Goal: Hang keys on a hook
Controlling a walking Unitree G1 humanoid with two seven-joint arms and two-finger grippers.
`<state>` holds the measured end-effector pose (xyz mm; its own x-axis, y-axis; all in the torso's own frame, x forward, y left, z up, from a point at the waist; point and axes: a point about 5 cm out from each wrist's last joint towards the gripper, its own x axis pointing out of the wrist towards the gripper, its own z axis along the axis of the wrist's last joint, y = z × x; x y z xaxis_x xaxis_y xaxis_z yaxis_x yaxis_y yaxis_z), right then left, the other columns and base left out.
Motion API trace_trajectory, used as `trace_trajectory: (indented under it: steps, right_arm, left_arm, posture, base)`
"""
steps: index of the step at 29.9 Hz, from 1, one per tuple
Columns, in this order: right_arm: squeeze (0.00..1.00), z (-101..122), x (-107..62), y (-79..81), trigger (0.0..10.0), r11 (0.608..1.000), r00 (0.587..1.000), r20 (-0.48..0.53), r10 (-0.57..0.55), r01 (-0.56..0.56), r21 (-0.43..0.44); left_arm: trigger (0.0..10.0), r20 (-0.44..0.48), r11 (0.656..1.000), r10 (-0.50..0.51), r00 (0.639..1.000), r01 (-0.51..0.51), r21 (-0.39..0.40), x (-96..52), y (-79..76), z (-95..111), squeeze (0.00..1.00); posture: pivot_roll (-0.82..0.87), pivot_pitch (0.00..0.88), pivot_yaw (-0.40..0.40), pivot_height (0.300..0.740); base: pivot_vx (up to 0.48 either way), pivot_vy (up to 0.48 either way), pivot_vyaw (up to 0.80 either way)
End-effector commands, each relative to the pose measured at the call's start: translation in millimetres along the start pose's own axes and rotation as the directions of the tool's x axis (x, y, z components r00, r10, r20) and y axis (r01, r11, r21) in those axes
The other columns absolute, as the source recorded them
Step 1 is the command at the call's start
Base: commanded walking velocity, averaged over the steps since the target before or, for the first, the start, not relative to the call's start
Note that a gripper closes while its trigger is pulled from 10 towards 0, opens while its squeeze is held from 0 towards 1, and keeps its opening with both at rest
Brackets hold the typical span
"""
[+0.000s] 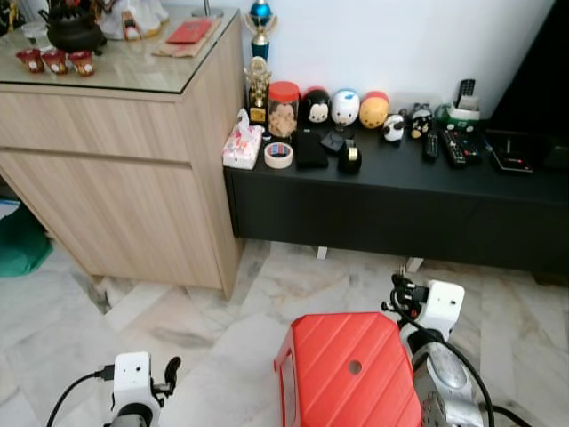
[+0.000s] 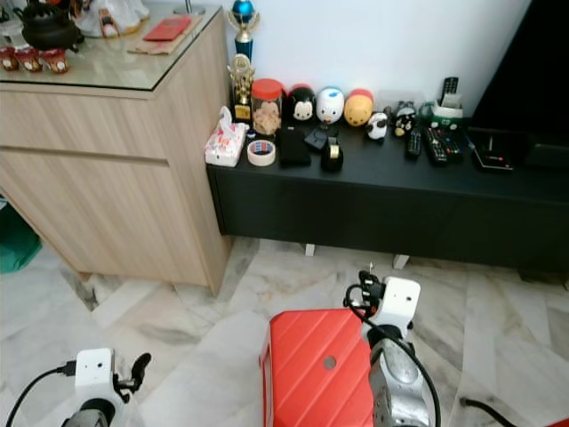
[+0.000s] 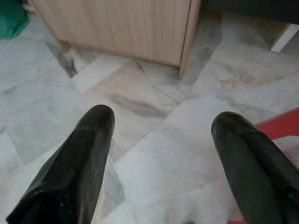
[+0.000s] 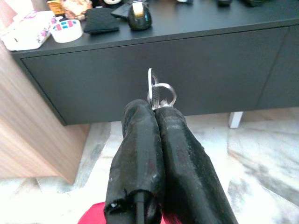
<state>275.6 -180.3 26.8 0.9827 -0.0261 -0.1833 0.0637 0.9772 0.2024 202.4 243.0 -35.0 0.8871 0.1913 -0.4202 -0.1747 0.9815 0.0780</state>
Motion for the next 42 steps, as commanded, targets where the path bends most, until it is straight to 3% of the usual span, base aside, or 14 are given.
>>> trace_trajectory:
  steps: [1, 14, 15, 16, 17, 42]
  right_arm:
    - [0.00, -1.4, -0.5, -2.2, 10.0, 1.000, 1.000, -0.009, -0.008, 0.008, 0.004]
    - [0.00, -2.1, 0.5, -2.5, 10.0, 1.000, 1.000, -0.008, -0.006, 0.006, 0.004]
    - [0.00, 5.1, 5.9, -0.6, 10.0, 1.000, 1.000, 0.018, -0.012, 0.012, 0.005]
    - [0.00, 5.1, 5.9, -0.6, 10.0, 1.000, 1.000, 0.018, -0.012, 0.012, 0.005]
    - [0.00, 8.0, 8.1, 0.4, 10.0, 1.000, 0.999, 0.028, -0.015, 0.014, 0.006]
    - [0.00, 3.0, 4.2, 1.7, 10.0, 1.000, 1.000, 0.020, -0.009, 0.009, -0.003]
  left_arm:
    - [10.0, -0.019, 1.000, 0.008, 1.000, -0.008, 0.005, -1.9, 2.6, -5.2, 0.00]
    - [10.0, -0.018, 1.000, 0.009, 1.000, -0.009, 0.006, -0.9, 2.6, -5.8, 0.00]
    - [10.0, -0.243, 0.999, 0.042, 0.969, -0.049, -0.022, -15.1, 2.3, -42.9, 0.00]
    - [10.0, -0.243, 0.999, 0.042, 0.969, -0.049, -0.022, -15.1, 2.3, -42.9, 0.00]
    - [10.0, -0.339, 0.997, 0.054, 0.939, -0.068, -0.030, -23.7, 2.3, -58.6, 0.00]
    - [10.0, -0.346, 0.997, 0.025, 0.938, -0.051, -0.065, -21.8, -7.2, -58.9, 0.00]
  posture:
    - [0.07, 0.000, -0.047, 0.740]
    - [0.07, 0.000, -0.047, 0.740]
    - [0.03, 0.000, -0.046, 0.740]
    - [0.03, 0.000, -0.046, 0.740]
    - [0.03, 0.000, -0.046, 0.740]
    - [0.02, 0.000, -0.038, 0.740]
  base:
    - [0.000, 0.000, 0.00]
    - [0.000, 0.000, 0.00]
    - [0.000, 0.000, 0.00]
    - [0.000, 0.000, 0.00]
    - [0.000, 0.000, 0.00]
    - [0.000, 0.000, 0.00]
